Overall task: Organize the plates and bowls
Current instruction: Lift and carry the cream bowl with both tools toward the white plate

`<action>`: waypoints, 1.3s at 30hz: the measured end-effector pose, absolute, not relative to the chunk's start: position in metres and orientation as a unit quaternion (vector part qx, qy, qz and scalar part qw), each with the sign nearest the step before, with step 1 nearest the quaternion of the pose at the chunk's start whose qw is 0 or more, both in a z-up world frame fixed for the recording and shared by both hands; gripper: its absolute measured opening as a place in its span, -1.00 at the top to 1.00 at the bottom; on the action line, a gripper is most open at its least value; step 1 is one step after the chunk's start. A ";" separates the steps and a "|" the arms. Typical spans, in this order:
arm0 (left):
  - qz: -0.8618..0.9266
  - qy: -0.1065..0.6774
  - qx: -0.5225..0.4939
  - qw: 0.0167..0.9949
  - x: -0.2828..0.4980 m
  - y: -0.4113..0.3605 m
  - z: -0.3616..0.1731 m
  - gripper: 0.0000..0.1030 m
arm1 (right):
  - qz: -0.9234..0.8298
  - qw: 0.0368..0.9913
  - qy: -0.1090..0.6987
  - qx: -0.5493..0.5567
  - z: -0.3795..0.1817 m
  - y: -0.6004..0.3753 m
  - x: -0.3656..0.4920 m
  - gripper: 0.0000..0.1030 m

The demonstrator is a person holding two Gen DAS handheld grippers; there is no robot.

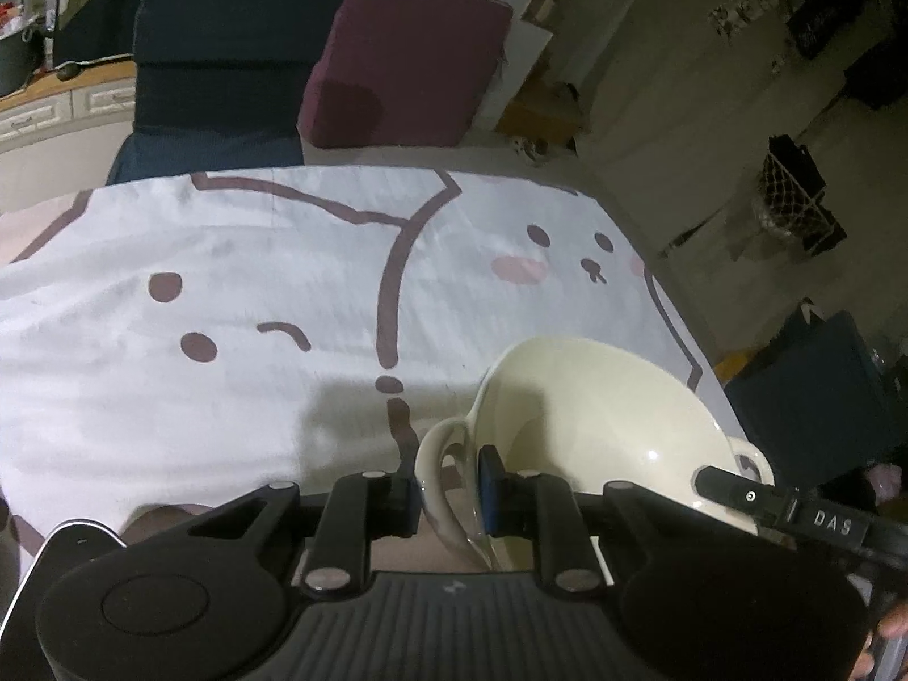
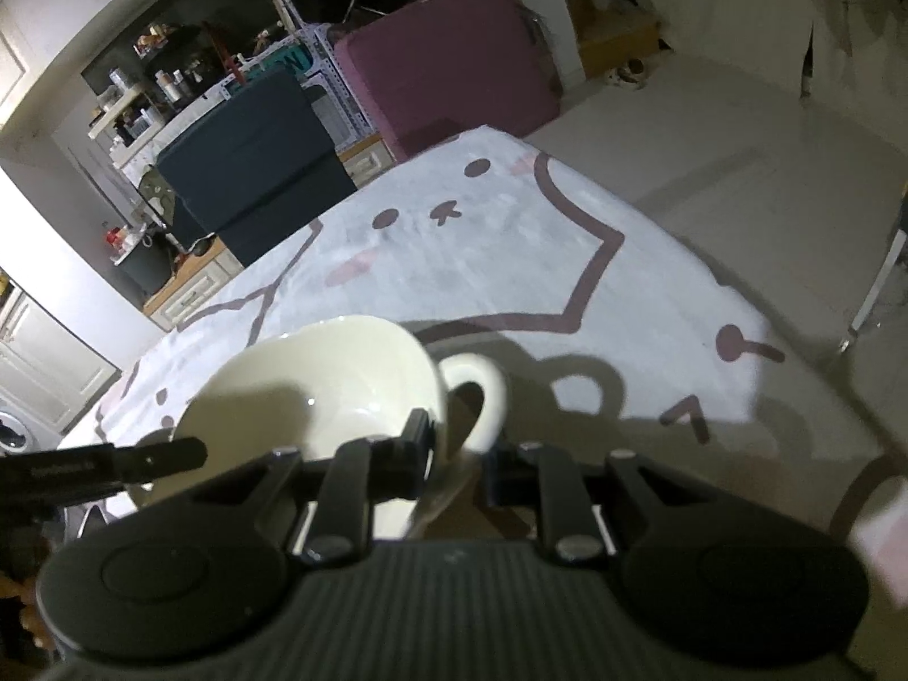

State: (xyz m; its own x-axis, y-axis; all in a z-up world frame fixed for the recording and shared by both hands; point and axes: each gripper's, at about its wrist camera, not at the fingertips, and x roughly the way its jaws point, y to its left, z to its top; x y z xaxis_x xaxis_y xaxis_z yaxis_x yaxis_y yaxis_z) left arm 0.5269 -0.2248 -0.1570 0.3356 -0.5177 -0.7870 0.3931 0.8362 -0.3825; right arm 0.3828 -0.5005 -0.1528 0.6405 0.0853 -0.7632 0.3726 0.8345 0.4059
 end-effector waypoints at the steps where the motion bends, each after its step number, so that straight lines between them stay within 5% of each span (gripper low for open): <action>1: -0.282 0.511 -0.056 0.810 0.528 -0.225 -0.158 0.59 | -0.080 0.858 0.419 0.286 -0.154 -0.504 0.383 0.57; 4: -0.291 0.519 -0.046 0.802 0.530 -0.225 -0.159 0.59 | -0.067 0.835 0.441 0.322 -0.163 -0.518 0.385 0.43; 39: -0.300 0.490 -0.033 0.817 0.524 -0.219 -0.130 0.57 | -0.041 0.874 0.414 0.252 -0.137 -0.511 0.385 0.44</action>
